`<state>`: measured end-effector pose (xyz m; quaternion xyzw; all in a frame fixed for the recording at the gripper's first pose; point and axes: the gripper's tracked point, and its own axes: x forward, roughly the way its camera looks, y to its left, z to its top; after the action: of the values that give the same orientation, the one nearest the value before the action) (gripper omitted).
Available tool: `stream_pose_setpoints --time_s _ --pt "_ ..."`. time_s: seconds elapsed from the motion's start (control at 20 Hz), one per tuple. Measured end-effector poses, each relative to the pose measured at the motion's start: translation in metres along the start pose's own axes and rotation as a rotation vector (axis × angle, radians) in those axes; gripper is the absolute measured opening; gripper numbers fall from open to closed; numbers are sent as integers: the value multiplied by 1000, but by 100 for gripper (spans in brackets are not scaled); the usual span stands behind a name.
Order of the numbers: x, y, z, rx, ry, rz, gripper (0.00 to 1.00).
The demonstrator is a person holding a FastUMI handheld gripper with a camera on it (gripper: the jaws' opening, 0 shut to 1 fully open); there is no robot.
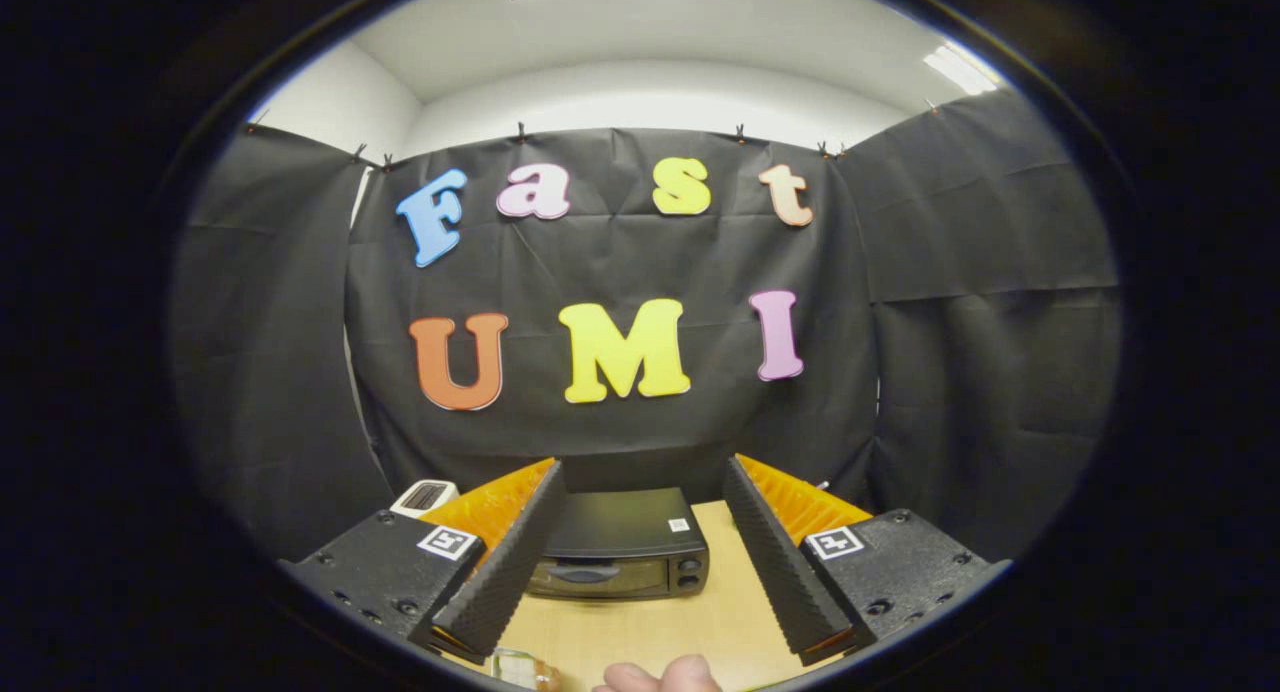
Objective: Open the toaster oven, put the food inside, and close the toaster oven door.
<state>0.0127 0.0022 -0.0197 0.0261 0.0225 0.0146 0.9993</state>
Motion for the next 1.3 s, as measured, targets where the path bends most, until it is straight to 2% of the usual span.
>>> stream_pose_setpoints --time_s 0.5,0.7,1.05,1.3 --pt "34 33 -43 15 70 71 100" --pt "61 50 -73 6 121 105 100" --pt "136 77 -165 -25 267 146 100" --pt "186 73 -237 -28 390 129 100"
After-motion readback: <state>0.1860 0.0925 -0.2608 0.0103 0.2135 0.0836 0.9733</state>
